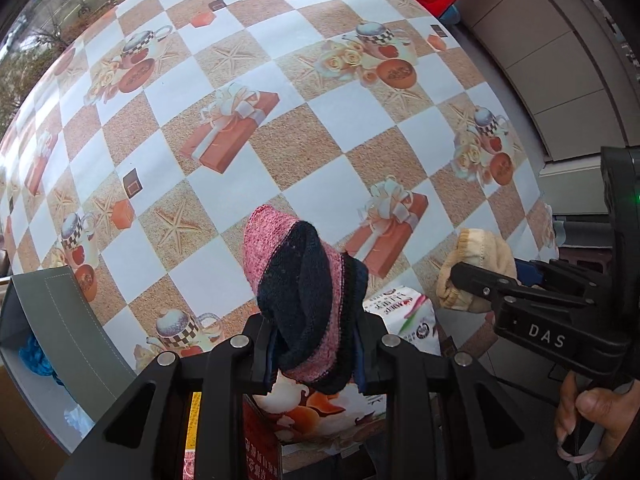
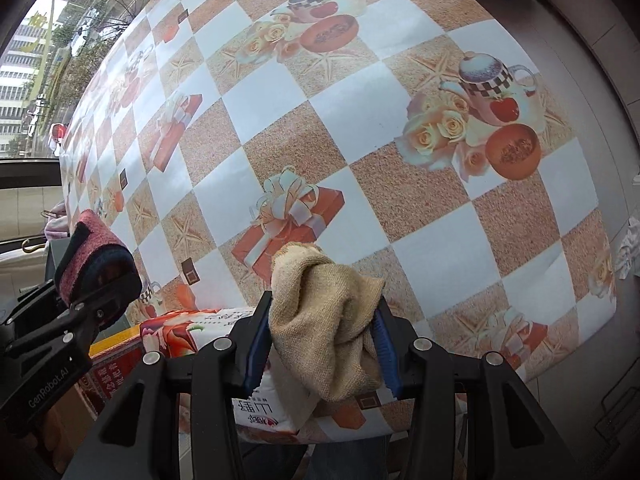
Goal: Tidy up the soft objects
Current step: 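Carry the knit hat and beige towel over the open box with both tools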
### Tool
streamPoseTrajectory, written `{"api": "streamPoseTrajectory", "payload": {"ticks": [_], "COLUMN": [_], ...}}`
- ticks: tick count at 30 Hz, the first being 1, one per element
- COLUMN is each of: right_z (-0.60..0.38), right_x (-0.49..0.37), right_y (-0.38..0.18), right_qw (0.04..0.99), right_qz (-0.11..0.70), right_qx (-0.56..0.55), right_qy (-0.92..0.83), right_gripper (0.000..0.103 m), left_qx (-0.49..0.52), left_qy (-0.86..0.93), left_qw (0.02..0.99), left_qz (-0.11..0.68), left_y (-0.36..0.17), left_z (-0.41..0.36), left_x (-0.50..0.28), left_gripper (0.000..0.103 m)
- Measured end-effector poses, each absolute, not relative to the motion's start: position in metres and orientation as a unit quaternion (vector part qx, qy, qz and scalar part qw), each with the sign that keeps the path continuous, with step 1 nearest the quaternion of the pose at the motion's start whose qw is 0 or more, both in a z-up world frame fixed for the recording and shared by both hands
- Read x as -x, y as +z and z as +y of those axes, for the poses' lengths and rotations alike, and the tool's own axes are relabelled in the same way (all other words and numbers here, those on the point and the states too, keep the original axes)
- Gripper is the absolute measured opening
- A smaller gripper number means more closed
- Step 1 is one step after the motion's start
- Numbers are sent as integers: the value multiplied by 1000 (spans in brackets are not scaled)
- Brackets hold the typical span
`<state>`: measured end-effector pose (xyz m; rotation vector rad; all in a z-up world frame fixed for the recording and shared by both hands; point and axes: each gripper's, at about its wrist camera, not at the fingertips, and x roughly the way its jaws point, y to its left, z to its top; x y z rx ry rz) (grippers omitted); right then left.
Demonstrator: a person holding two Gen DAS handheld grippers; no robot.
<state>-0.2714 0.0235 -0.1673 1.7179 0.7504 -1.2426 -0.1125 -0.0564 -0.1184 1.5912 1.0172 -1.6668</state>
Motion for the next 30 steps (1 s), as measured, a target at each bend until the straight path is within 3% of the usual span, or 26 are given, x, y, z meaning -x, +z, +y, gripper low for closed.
{"api": "streamPoseTrajectory", "payload": {"ticks": [15,30], "right_z": [71,71], "right_x": [226,151], "right_y": [-116,-65], "right_qw": [440,493], "right_qz": [285,293], "right_qx": [-670,-630], "right_qy": [-526,-523], "right_gripper": [48,48], "left_qx": [-573,-502], "left_qy": [-692,-708], "left_qw": [259,332], "left_qz": [354,370], "left_y": [-65,-19], "left_z": [15,23], "left_x": [78,-8], "left_gripper": [30,30]}}
